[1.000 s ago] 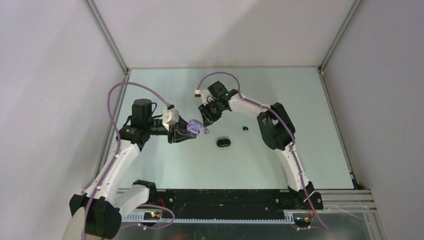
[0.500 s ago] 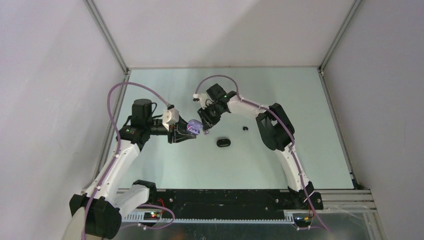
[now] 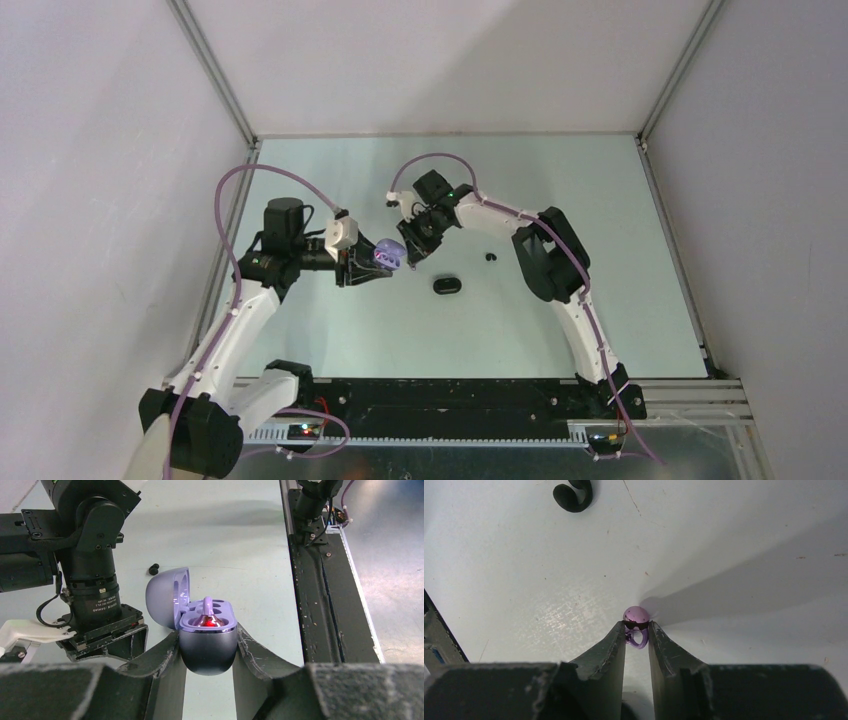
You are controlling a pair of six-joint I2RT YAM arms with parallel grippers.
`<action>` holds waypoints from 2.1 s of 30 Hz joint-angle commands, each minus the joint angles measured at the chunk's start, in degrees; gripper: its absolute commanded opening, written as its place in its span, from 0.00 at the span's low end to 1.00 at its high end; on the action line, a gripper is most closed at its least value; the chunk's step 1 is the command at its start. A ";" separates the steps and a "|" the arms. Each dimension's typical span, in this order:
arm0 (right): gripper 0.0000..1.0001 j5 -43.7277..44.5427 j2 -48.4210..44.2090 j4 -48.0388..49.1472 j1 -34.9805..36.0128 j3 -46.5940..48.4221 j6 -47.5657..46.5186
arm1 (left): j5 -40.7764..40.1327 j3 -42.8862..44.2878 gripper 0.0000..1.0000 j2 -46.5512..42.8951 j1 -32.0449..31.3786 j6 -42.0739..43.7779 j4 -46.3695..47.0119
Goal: Insert the wireless bluetooth earbuds into the charging case
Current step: Pick up the right earbud from the center of the board.
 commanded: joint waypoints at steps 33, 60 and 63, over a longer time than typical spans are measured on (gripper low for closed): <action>0.25 -2.77 -1.63 -1.00 -9.01 1.27 14.59 | 0.40 -0.72 0.00 0.26 -0.53 -0.22 2.35; 0.26 -5.23 6.68 -7.09 -9.39 7.31 17.77 | -0.11 -0.95 0.00 0.16 -0.84 -0.05 2.50; 0.27 -5.16 6.87 -7.26 -9.27 7.39 17.76 | -0.23 -0.94 0.00 0.33 -0.84 0.02 2.49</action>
